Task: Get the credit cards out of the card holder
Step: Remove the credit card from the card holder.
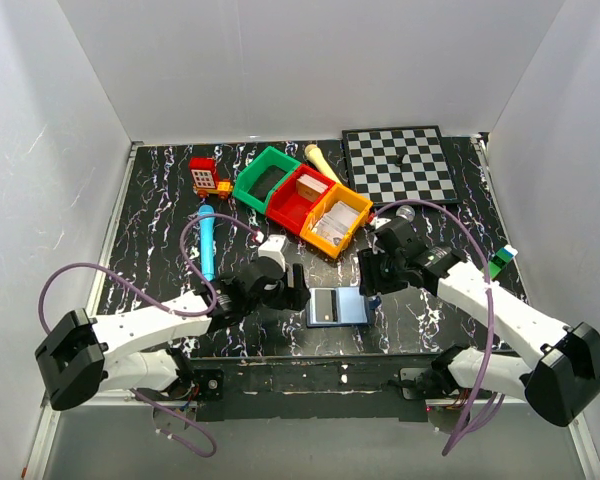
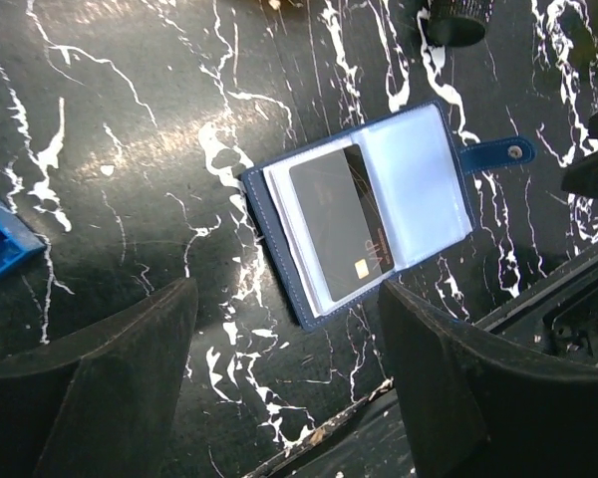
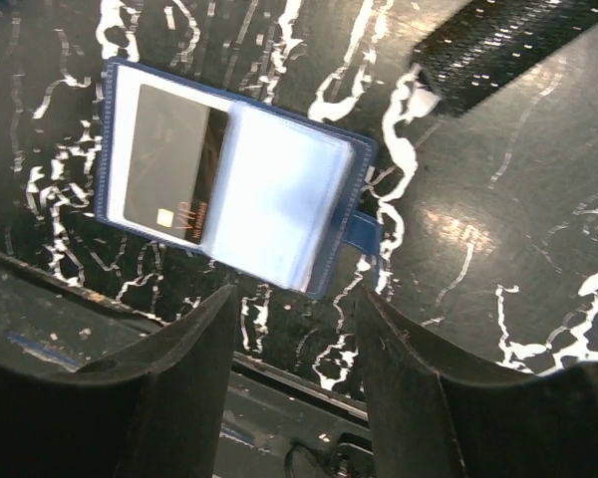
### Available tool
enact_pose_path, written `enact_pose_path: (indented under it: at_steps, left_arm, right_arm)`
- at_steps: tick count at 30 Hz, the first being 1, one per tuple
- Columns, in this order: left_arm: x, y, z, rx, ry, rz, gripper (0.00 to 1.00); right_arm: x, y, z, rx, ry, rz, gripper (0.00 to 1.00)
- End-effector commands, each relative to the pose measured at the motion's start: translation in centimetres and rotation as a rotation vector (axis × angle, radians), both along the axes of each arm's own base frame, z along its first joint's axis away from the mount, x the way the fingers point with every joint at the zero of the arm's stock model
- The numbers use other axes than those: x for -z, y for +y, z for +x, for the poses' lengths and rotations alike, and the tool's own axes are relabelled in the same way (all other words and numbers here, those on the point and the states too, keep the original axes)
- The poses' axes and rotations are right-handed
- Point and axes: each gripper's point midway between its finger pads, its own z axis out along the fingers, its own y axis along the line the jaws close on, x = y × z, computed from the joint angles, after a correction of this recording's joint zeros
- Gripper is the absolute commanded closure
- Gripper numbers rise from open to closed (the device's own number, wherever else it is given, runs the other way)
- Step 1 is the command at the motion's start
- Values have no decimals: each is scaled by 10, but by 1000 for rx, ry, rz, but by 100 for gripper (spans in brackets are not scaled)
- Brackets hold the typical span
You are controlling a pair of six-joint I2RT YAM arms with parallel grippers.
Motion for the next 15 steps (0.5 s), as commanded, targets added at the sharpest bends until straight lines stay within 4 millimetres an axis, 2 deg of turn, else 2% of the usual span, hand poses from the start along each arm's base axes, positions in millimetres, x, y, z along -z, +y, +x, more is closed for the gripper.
enact_pose_path:
  at_steps: [1,5,7,10,13,15]
  left_arm:
    - [-9,-22,-8,89,11,-74,30]
    - [-17,-48,-16,192,9,-180,39]
    - [-15,-57,-15,215,25,-176,47]
    - [0,-62,-12,212,57,-136,66]
    - [11,-63,-7,184,76,-106,76]
    - [19,-64,-4,168,88,-85,80]
  right_arm:
    - [-17,31,-7,-87,-4,187,42]
    - [-35,72,-15,-140,-39,501,41]
    - [-40,84,-18,-152,-27,598,41]
    - [-31,87,-23,-171,33,593,41]
    - [-11,89,-20,-106,79,603,42]
    - [3,91,-19,-66,115,616,43]
